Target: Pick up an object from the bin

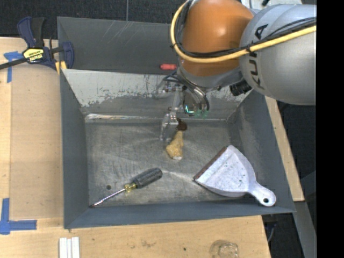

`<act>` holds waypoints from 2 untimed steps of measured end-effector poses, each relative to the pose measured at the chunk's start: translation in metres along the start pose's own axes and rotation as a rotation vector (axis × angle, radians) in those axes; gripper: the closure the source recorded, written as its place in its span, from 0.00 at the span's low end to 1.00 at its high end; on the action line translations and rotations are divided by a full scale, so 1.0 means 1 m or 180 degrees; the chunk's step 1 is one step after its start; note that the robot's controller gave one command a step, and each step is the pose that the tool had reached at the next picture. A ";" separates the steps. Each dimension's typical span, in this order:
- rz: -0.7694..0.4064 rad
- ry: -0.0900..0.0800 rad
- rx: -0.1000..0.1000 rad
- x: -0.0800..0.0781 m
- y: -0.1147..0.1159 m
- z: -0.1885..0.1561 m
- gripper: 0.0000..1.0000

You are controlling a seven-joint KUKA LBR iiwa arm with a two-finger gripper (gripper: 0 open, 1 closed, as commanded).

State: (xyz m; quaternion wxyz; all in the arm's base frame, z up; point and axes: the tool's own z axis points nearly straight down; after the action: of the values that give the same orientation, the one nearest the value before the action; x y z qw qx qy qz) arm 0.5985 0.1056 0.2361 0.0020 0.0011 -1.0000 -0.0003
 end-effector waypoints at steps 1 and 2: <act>0.0005 -0.0024 -0.0003 -0.001 0.000 -0.004 0.00; -0.0213 -0.0042 0.0003 0.028 0.021 0.028 0.00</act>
Offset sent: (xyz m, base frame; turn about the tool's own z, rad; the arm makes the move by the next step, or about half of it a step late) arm -0.0782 0.0596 -0.0811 -0.1827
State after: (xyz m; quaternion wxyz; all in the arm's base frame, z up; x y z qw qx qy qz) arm 0.5706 0.1265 0.2086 -0.0046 0.0345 -0.9994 0.0001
